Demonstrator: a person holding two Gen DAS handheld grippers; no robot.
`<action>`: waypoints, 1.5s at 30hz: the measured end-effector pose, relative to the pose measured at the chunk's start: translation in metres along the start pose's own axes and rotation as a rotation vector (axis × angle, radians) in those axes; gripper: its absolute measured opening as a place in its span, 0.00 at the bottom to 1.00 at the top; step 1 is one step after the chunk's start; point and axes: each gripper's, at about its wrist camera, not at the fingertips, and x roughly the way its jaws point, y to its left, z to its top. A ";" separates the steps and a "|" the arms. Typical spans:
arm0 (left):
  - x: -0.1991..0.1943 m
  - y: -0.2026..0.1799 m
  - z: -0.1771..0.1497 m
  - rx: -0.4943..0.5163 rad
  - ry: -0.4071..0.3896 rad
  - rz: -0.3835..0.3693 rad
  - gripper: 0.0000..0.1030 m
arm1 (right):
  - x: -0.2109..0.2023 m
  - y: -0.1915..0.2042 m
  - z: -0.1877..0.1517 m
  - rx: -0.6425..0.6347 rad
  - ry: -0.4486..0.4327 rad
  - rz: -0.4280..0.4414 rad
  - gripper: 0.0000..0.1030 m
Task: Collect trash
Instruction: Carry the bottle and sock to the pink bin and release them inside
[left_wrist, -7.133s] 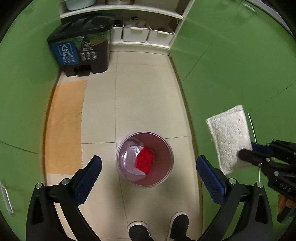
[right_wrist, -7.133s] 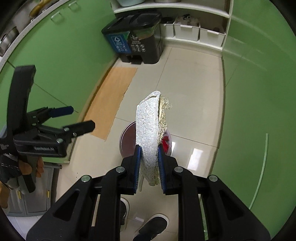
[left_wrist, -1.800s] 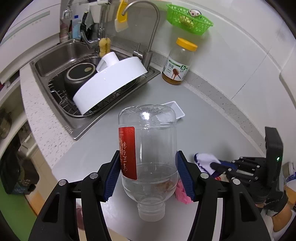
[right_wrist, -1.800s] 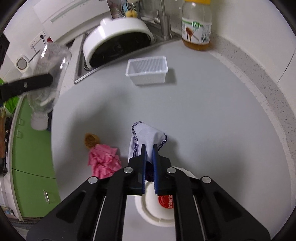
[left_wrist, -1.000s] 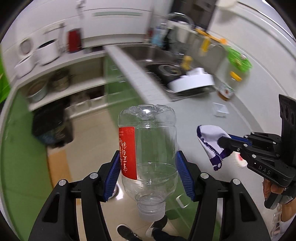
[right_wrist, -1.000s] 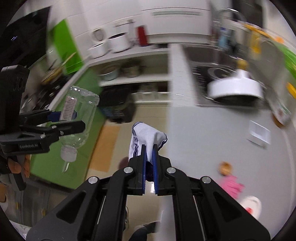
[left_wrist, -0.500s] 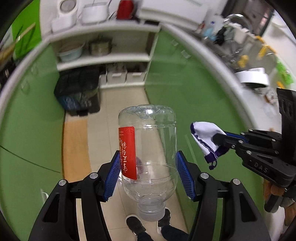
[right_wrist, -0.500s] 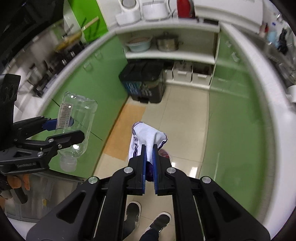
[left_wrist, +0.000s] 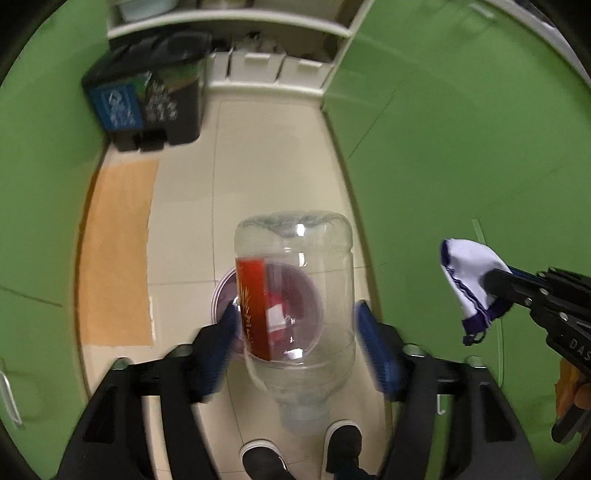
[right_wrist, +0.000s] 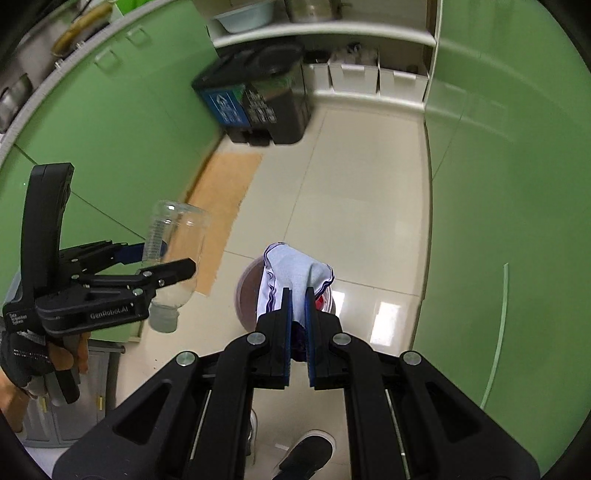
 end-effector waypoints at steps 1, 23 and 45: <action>0.003 0.004 -0.003 -0.008 -0.009 0.005 0.94 | 0.009 -0.002 -0.002 -0.003 0.008 -0.001 0.06; -0.006 0.082 -0.021 -0.136 -0.047 0.074 0.94 | 0.121 0.053 0.010 -0.117 0.058 0.072 0.78; -0.167 0.001 -0.003 -0.061 -0.068 0.066 0.94 | -0.101 0.058 0.020 -0.027 -0.016 -0.026 0.97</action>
